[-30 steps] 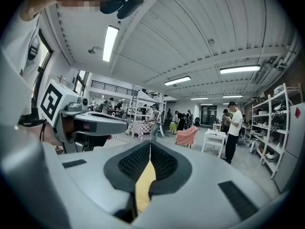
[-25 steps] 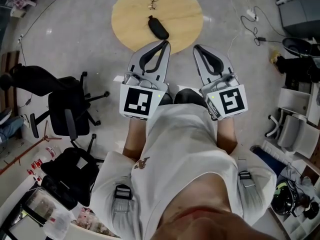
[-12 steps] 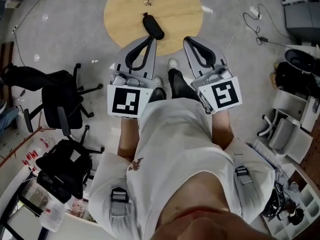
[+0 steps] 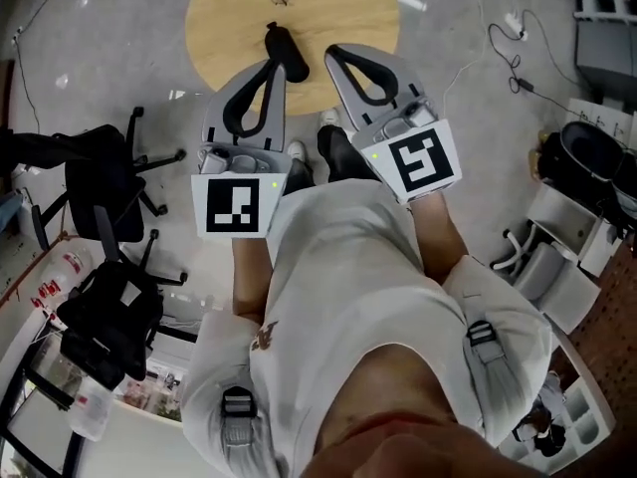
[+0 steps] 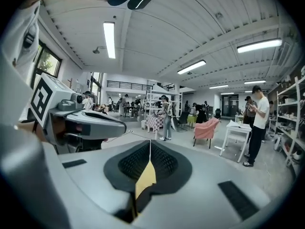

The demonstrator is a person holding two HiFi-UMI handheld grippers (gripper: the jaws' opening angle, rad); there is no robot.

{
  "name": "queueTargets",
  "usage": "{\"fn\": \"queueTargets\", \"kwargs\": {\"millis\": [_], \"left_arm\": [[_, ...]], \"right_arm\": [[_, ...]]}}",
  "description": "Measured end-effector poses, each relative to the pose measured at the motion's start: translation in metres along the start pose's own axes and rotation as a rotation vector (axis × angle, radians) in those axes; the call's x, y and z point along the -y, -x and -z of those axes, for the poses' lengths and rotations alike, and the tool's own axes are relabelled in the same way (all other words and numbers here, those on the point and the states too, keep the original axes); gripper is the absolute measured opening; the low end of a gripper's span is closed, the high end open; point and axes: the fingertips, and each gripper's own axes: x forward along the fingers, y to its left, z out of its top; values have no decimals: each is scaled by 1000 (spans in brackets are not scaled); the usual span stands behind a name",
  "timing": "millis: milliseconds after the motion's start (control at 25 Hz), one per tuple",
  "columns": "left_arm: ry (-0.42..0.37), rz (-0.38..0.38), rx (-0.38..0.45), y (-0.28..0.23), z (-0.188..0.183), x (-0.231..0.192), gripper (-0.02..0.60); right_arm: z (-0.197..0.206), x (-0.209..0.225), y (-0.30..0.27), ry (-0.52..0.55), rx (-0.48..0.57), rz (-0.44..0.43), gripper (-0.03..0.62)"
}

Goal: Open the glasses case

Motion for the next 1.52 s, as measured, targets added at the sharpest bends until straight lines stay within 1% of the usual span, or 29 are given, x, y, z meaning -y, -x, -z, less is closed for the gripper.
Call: {"fn": "queueTargets", "kwargs": {"millis": [280, 560, 800, 1000, 1160, 1320, 1520], "left_arm": [[33, -75, -70, -24, 33, -20, 21], [45, -131, -93, -41, 61, -26, 21], [64, -178, -116, -43, 91, -28, 21], [112, -210, -154, -40, 122, -34, 21], [121, -214, -129, -42, 143, -41, 21], [176, -217, -168, -46, 172, -43, 21], [196, -223, -180, -52, 205, -49, 21]], "right_arm": [[29, 19, -35, -13, -40, -50, 23], [59, 36, -55, -50, -59, -72, 23], [89, 42, -66, -80, -65, -95, 23], [110, 39, -80, -75, -76, -107, 23], [126, 35, -88, -82, -101, -112, 23], [142, 29, -99, -93, -117, -104, 23], [169, 21, -111, -93, -145, -100, 23]]}}
